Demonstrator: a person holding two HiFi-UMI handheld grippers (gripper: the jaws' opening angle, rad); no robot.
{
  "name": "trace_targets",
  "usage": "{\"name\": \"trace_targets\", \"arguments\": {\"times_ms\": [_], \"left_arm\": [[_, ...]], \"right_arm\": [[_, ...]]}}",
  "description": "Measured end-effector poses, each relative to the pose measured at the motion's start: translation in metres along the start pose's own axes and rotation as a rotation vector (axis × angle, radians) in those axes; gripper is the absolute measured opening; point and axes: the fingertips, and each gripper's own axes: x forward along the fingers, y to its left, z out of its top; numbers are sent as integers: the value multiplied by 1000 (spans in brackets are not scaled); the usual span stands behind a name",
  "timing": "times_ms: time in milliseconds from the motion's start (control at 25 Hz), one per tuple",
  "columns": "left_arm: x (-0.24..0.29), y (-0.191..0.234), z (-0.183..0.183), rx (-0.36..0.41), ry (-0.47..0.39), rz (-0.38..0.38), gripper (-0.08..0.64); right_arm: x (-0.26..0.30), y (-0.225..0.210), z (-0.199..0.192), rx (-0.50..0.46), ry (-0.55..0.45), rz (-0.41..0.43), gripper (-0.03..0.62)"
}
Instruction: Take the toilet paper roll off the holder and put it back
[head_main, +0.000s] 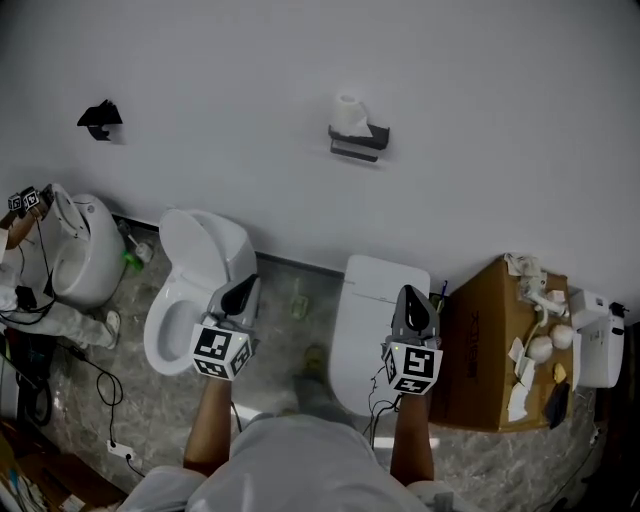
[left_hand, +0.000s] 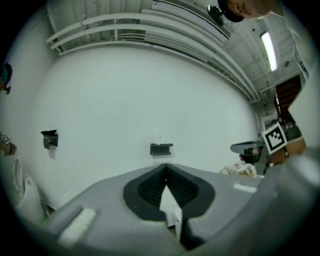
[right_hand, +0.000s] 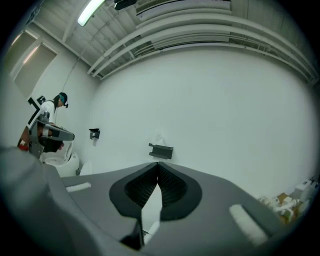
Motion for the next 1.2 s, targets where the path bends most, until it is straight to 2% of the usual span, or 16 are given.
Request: {"name": "trace_targets", "arguments": {"times_ms": [120, 320, 640, 880, 1200], "left_arm": [[36, 17, 1, 11, 3, -14, 0], [94, 49, -6, 12, 21, -14, 0], [193, 107, 12, 15, 11, 20, 0], [261, 121, 26, 27, 6, 15, 0], [318, 115, 41, 41, 16, -22, 0]], "right_arm": [[33, -13, 3, 25, -31, -20, 2], [98, -28, -12, 33, -10, -28, 2], [223, -46, 0, 28, -17, 26, 2], [293, -72, 10, 51, -19, 54, 2], [327, -98, 12, 58, 6, 58, 2]]}}
